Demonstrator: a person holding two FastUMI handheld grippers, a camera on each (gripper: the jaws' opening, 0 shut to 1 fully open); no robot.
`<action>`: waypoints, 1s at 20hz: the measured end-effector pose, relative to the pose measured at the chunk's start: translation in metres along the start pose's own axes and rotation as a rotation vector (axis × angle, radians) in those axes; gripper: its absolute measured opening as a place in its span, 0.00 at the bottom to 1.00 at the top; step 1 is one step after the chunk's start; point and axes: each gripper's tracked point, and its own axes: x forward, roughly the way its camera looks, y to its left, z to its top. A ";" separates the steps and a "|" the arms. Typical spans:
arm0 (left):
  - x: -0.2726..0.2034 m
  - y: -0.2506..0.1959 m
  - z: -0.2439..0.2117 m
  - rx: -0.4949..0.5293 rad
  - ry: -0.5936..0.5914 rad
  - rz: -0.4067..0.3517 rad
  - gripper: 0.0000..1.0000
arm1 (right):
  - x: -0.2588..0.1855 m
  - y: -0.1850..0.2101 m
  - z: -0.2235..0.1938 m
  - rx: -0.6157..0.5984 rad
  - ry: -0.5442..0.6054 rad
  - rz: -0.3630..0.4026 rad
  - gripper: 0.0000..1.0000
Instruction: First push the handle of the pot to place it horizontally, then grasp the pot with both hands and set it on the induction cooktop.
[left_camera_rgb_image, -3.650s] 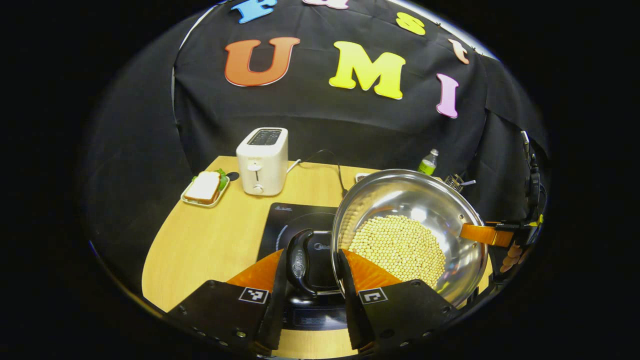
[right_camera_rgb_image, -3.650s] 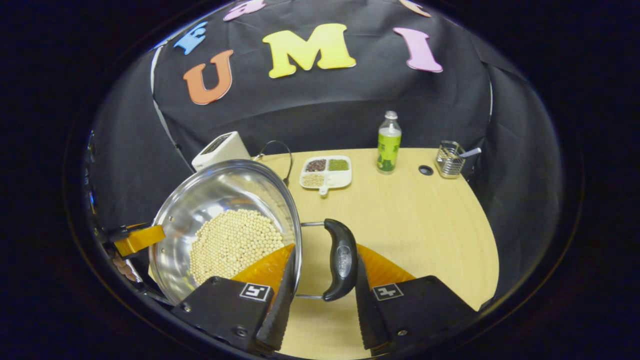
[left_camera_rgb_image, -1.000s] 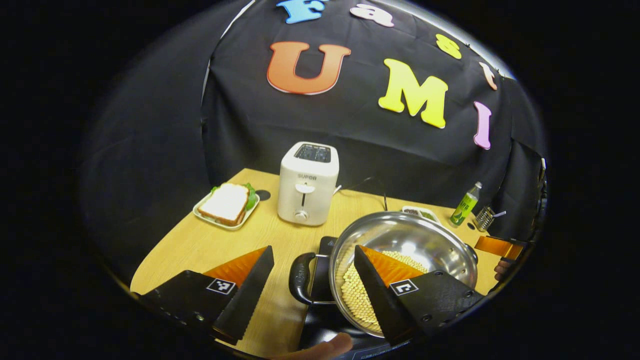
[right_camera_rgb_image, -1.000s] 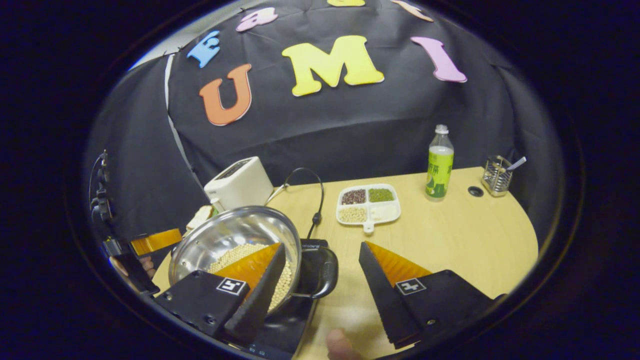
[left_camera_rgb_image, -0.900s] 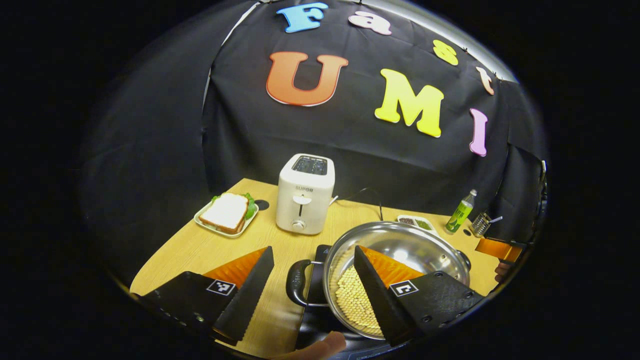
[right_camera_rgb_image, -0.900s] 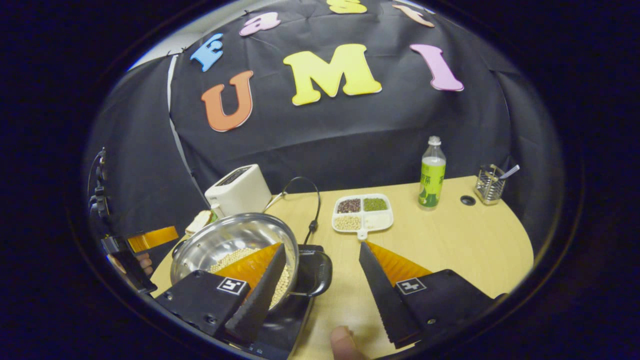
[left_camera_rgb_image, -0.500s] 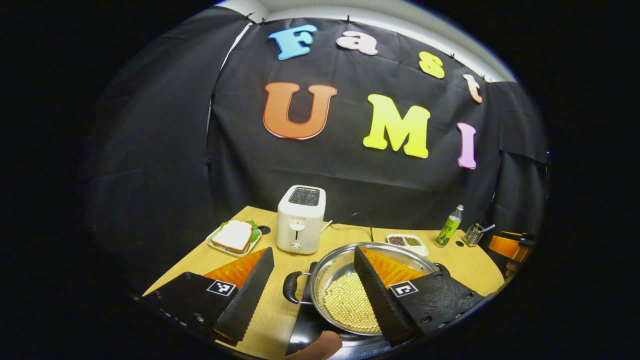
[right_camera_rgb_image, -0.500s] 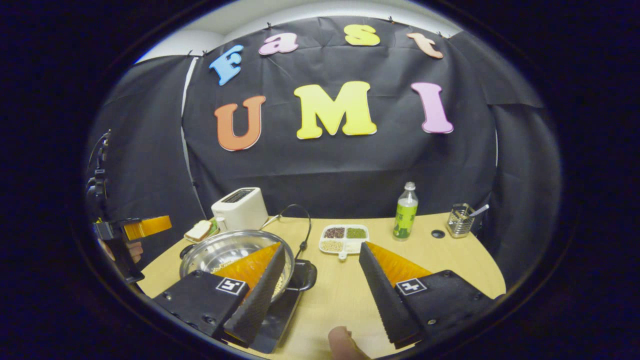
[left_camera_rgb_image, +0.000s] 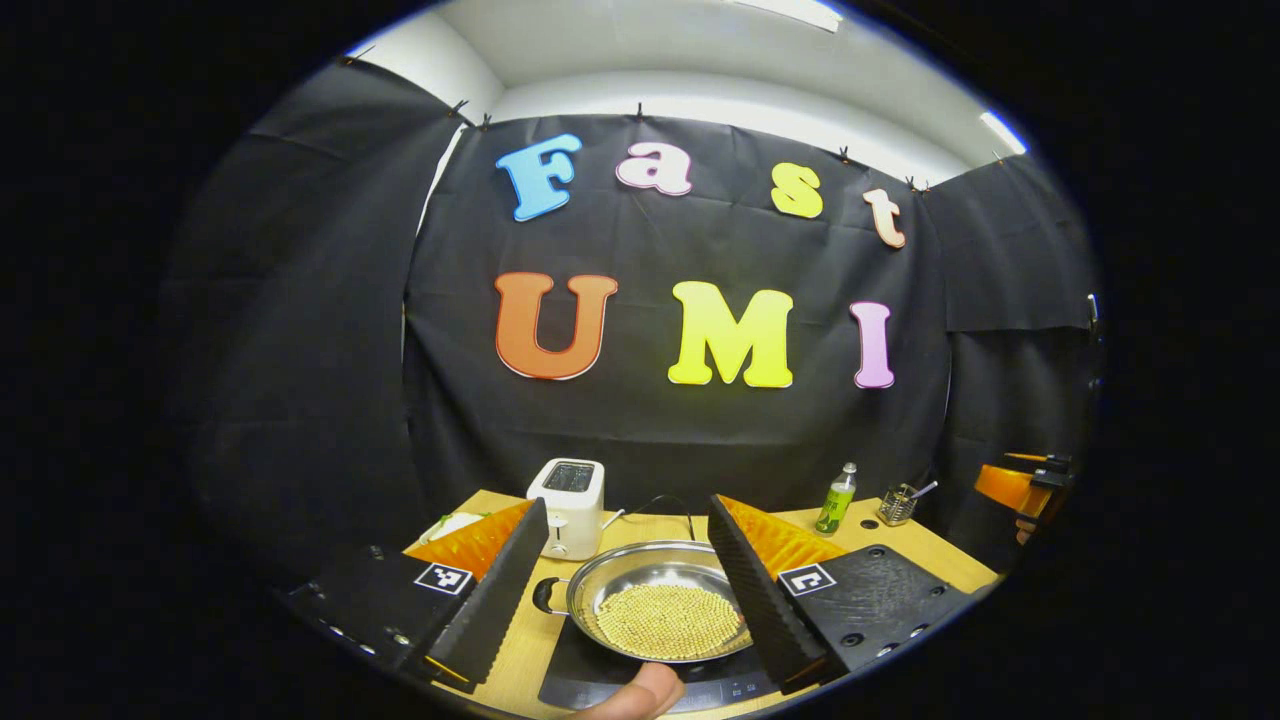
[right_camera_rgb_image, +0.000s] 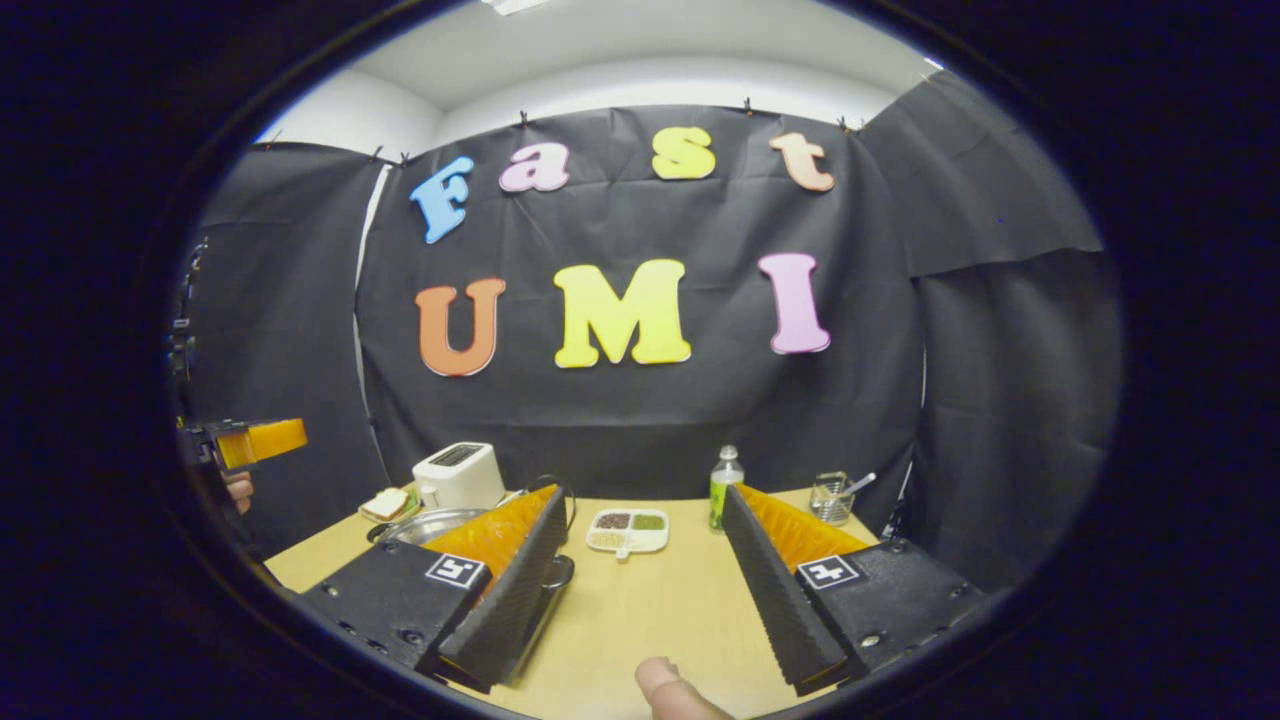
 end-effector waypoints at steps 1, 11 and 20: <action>-0.010 -0.005 0.008 0.017 -0.011 0.015 0.95 | -0.014 -0.009 0.008 -0.003 -0.021 -0.009 0.98; -0.102 -0.100 0.035 0.020 -0.110 -0.039 0.95 | -0.153 -0.082 0.041 0.005 -0.174 -0.115 0.99; -0.132 -0.124 0.003 0.064 -0.068 -0.067 0.96 | -0.179 -0.109 0.024 0.079 -0.168 -0.139 0.98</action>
